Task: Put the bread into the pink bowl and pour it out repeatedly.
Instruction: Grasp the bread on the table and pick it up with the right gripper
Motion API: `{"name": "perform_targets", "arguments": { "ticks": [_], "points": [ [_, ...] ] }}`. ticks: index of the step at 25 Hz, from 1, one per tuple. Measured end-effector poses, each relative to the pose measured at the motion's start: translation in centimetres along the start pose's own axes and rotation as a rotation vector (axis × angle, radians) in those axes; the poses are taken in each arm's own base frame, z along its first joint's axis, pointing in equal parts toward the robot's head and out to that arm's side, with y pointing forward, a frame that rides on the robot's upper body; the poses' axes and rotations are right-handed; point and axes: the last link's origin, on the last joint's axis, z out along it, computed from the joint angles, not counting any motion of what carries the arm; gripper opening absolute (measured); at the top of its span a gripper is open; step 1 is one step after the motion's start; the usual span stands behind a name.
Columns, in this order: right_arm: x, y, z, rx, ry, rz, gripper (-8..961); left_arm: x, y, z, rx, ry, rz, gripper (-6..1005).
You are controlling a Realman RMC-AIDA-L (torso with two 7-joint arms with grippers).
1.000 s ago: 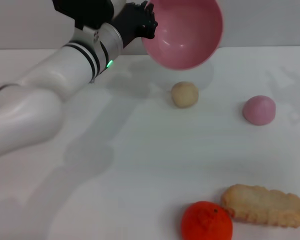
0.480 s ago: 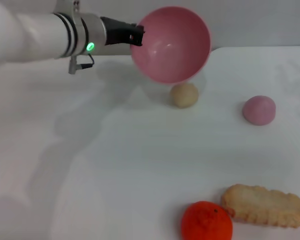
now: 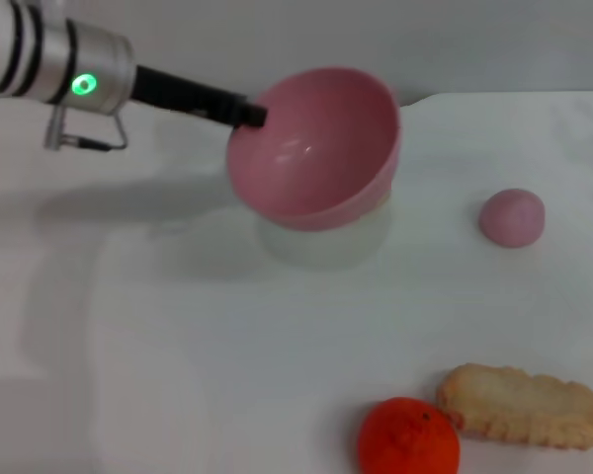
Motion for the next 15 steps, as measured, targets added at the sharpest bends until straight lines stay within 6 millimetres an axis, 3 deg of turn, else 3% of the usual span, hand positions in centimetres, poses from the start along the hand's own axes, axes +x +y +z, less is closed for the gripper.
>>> {"name": "perform_targets", "arguments": {
  "ticks": [7, 13, 14, 15],
  "points": [
    [-0.2, 2.0, 1.5, -0.175, 0.418, 0.05, 499, -2.0, -1.2, -1.6, 0.012, -0.06, -0.047, 44],
    [-1.9, 3.9, 0.4, -0.233, 0.784, -0.057, 502, -2.6, -1.5, -1.6, 0.022, -0.072, -0.044, 44],
    [-2.5, 4.9, 0.1, -0.288, 0.876, -0.076, 502, -2.6, -1.5, -1.6, 0.022, -0.072, -0.044, 43],
    [-2.5, 4.9, 0.1, -0.288, 0.876, -0.076, 503, -2.6, -1.5, -1.6, 0.023, -0.076, -0.041, 43]
  ]
}}
